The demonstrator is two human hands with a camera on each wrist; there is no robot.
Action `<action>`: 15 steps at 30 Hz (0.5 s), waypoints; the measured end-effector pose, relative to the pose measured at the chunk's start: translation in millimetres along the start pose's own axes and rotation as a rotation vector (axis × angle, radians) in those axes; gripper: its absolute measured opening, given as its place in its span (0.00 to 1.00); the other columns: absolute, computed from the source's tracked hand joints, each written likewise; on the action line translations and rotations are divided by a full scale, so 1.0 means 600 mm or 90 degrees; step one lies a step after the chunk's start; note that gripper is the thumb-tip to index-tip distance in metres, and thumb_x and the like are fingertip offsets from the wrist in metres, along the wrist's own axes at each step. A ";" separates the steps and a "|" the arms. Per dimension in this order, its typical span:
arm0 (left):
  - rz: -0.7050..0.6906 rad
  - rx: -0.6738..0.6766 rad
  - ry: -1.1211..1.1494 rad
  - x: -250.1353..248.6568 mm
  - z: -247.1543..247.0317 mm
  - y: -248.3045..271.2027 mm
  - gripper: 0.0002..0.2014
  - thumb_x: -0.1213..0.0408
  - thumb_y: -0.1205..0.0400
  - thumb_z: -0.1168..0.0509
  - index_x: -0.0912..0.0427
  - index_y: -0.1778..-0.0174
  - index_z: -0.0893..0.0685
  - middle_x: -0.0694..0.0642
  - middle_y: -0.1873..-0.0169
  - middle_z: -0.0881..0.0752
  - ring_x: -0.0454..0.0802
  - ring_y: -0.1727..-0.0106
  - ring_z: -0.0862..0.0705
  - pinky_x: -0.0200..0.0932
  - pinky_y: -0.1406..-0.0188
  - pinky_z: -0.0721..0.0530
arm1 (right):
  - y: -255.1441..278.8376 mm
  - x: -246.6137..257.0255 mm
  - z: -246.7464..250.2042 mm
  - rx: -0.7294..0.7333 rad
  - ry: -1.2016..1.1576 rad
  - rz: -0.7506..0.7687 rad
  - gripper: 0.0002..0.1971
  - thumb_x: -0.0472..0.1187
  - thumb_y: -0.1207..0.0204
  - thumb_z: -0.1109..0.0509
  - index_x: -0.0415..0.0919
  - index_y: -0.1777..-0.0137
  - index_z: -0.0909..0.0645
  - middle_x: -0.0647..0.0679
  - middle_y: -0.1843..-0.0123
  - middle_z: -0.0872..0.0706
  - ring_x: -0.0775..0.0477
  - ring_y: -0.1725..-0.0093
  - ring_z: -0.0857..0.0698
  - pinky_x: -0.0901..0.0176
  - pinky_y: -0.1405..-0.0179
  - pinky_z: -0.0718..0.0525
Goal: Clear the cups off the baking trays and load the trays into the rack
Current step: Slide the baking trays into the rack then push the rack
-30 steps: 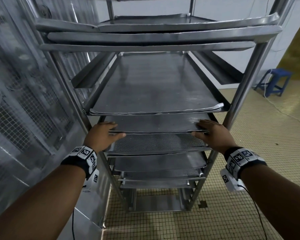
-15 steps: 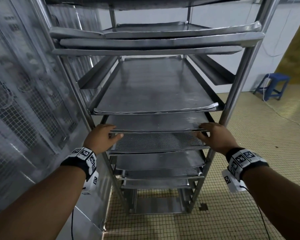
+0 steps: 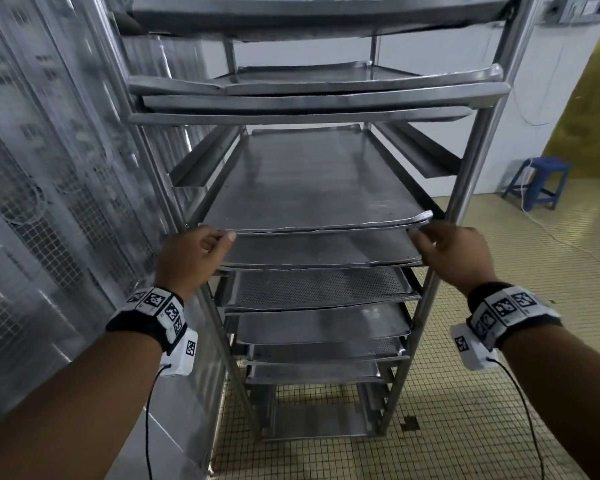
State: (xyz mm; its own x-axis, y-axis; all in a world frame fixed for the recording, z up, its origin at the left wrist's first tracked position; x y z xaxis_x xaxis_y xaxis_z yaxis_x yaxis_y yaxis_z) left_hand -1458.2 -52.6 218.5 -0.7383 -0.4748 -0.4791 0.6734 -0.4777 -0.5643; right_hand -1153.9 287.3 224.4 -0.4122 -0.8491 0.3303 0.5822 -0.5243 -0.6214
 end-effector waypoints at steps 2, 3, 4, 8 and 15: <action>-0.029 -0.092 0.024 -0.019 0.042 -0.011 0.22 0.43 0.17 0.34 0.60 0.63 0.11 0.54 0.72 0.12 0.54 0.68 0.12 0.47 0.65 0.13 | -0.017 -0.010 0.036 -0.064 -0.014 -0.027 0.19 0.58 0.15 0.33 0.45 0.52 0.09 0.51 0.67 0.10 0.43 0.66 0.11 0.57 0.64 0.15; -0.035 -0.127 0.033 -0.025 0.060 -0.018 0.22 0.46 0.16 0.34 0.61 0.65 0.13 0.55 0.74 0.14 0.56 0.70 0.14 0.47 0.68 0.14 | -0.026 -0.014 0.049 -0.081 -0.018 -0.040 0.20 0.58 0.15 0.34 0.44 0.53 0.09 0.48 0.67 0.09 0.41 0.66 0.11 0.55 0.63 0.15; -0.032 -0.155 0.041 -0.026 0.074 -0.025 0.21 0.47 0.16 0.34 0.61 0.65 0.13 0.56 0.75 0.15 0.57 0.71 0.15 0.46 0.69 0.16 | -0.036 -0.018 0.062 -0.095 -0.026 -0.058 0.21 0.59 0.15 0.34 0.43 0.53 0.09 0.46 0.66 0.09 0.40 0.64 0.10 0.55 0.63 0.15; -0.033 -0.235 0.048 -0.028 0.114 -0.050 0.18 0.50 0.15 0.32 0.65 0.53 0.12 0.61 0.62 0.11 0.55 0.64 0.15 0.42 0.64 0.21 | -0.067 -0.028 0.104 -0.151 -0.084 -0.112 0.18 0.55 0.17 0.32 0.41 0.50 0.12 0.42 0.59 0.08 0.39 0.56 0.11 0.52 0.57 0.17; 0.002 -0.290 0.048 -0.011 0.111 -0.070 0.27 0.49 0.17 0.30 0.68 0.32 0.23 0.69 0.37 0.22 0.66 0.47 0.16 0.53 0.53 0.16 | -0.084 -0.060 0.112 -0.250 -0.145 -0.192 0.24 0.58 0.22 0.30 0.38 0.38 0.22 0.39 0.44 0.14 0.36 0.46 0.14 0.44 0.47 0.17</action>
State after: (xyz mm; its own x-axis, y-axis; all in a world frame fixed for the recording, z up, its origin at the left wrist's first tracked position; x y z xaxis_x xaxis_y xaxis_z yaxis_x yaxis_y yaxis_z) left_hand -1479.1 -78.9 290.1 -0.7482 -0.4130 -0.5193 0.6022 -0.0941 -0.7928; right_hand -1121.2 340.1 291.3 -0.3334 -0.6794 0.6537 0.1379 -0.7210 -0.6791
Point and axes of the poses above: each hand's wrist, its own y-axis away from the middle knuckle, its own z-axis out of the back of the hand, x = y × z, the point moved 10 cm from there along -y, towards the middle knuckle
